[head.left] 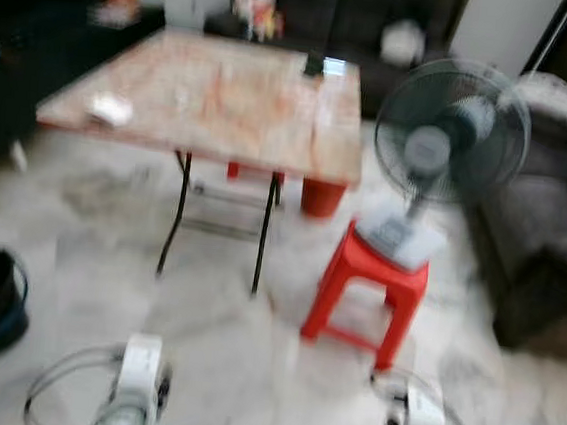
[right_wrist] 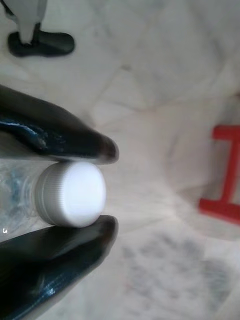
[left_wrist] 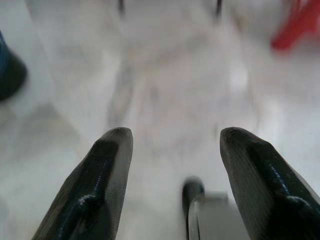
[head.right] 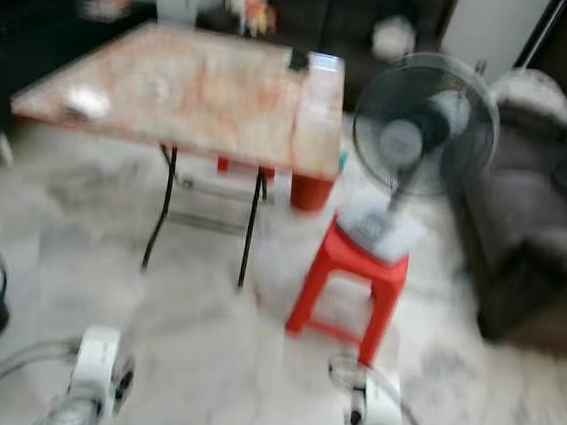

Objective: Picking trash to rubbish bin

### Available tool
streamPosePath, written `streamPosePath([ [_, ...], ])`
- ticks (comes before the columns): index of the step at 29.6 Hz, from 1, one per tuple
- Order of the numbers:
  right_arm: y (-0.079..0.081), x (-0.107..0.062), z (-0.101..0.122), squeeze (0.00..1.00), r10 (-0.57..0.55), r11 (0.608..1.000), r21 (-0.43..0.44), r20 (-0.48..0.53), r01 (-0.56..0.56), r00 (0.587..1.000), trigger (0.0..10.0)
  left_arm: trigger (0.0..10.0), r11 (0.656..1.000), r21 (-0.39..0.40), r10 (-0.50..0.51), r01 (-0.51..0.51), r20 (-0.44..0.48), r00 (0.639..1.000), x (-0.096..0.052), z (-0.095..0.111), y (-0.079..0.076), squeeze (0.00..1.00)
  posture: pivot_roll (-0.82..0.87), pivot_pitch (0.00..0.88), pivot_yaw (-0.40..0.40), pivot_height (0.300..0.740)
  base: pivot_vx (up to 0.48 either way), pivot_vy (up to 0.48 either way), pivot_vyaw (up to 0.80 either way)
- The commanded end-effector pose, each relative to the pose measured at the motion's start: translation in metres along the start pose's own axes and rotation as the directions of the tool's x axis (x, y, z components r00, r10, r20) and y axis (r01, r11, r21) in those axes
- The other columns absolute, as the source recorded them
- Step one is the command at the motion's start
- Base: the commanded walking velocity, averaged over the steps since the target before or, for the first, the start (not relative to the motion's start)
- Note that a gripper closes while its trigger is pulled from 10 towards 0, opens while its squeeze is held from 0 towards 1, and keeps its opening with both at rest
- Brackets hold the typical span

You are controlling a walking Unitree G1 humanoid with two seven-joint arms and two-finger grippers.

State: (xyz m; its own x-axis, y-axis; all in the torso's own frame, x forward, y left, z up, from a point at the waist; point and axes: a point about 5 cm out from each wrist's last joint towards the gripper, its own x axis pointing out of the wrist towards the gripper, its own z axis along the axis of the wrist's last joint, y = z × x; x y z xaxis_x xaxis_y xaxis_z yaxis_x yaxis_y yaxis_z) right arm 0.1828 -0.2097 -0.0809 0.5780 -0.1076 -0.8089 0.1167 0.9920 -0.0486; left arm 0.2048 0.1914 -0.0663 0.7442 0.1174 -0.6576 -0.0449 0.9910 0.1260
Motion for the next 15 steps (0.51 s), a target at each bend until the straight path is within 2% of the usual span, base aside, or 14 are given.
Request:
streamPosePath([
  [1,0.004,0.001,0.004,0.0,0.006,1.0,0.008,0.006,-0.006,1.0,10.0,10.0,1.0,0.006,-0.004,0.004,0.003,1.0,0.002,0.005,0.0,0.0,0.03,0.0,-0.083,0.74,0.0,0.0,0.0],
  [3,0.007,0.001,0.003,0.0,0.011,1.0,0.017,0.002,-0.011,1.0,10.0,10.0,1.0,-0.003,-0.001,0.001,-0.056,0.998,-0.003,-0.011,0.001,0.0,0.03,0.0,-0.08,0.74,0.0,0.0,0.0],
  [6,0.008,0.001,0.003,0.0,0.011,1.0,0.021,-0.001,-0.011,1.0,10.0,10.0,1.0,-0.01,-0.001,0.0,-0.077,0.997,-0.005,-0.017,0.002,0.0,0.03,0.0,-0.077,0.74,0.0,0.0,0.0],
  [7,0.012,0.002,0.005,0.0,0.033,0.999,0.007,0.007,-0.033,0.999,10.0,10.0,1.0,-0.009,0.001,-0.002,-0.115,0.993,-0.008,-0.027,0.003,0.0,0.03,0.0,-0.073,0.74,0.0,0.0,0.0],
  [10,0.021,0.002,0.012,0.0,0.083,0.996,-0.029,0.029,-0.082,0.996,10.0,10.0,1.0,-0.019,0.015,-0.018,-0.18,0.984,-0.016,-0.045,0.006,0.0,0.03,0.0,-0.072,0.74,0.0,0.0,0.71],
  [15,0.024,0.003,0.013,0.0,0.078,0.996,-0.04,0.025,-0.077,0.997,10.0,10.0,0.999,-0.03,0.029,-0.035,-0.178,0.984,-0.015,-0.044,0.008,0.0,0.03,0.0,-0.074,0.74,0.0,0.0,0.8],
])
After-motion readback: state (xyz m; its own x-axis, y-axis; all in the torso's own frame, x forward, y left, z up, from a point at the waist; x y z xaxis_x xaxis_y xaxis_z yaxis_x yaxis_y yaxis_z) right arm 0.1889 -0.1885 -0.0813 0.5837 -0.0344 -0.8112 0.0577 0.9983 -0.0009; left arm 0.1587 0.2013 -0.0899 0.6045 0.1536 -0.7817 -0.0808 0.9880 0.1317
